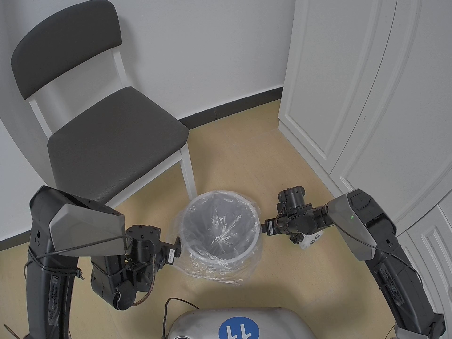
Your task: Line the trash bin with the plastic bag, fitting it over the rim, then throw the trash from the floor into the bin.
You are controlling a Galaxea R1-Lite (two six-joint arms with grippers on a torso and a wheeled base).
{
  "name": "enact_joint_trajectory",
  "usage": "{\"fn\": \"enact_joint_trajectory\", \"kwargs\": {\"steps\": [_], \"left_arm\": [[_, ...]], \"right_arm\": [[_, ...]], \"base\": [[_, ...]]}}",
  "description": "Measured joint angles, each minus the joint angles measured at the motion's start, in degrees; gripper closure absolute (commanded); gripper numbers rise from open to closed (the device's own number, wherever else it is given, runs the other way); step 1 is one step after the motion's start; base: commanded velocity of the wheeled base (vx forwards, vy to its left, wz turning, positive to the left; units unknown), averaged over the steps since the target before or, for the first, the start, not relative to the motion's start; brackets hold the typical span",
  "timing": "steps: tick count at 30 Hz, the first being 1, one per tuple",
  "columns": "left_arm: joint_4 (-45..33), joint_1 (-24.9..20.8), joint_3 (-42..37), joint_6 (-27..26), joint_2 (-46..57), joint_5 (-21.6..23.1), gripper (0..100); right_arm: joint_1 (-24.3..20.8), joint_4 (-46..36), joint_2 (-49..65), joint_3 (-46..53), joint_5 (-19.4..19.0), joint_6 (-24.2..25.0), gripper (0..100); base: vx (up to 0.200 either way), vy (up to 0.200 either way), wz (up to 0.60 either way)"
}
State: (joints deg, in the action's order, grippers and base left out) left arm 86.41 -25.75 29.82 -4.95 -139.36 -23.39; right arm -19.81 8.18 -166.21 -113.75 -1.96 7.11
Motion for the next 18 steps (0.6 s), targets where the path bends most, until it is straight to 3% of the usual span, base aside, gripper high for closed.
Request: {"fn": "enact_joint_trajectory", "kwargs": {"steps": [11, 18], "left_arm": [[0.2, -4.6, -0.5, 0.3, -1.1, -0.1, 0], [0.9, -6.2, -1.3, 1.7, -1.8, -2.4, 0]], "right_arm": [[2.4, 2.4, 12.0, 12.5, 0.7, -6.6, 0], [1.0, 15.9, 22.6, 27.8, 0.5, -10.1, 0]], "base": [[0.0, 0.0, 0.0], [0.0, 0.0, 0.0]]}}
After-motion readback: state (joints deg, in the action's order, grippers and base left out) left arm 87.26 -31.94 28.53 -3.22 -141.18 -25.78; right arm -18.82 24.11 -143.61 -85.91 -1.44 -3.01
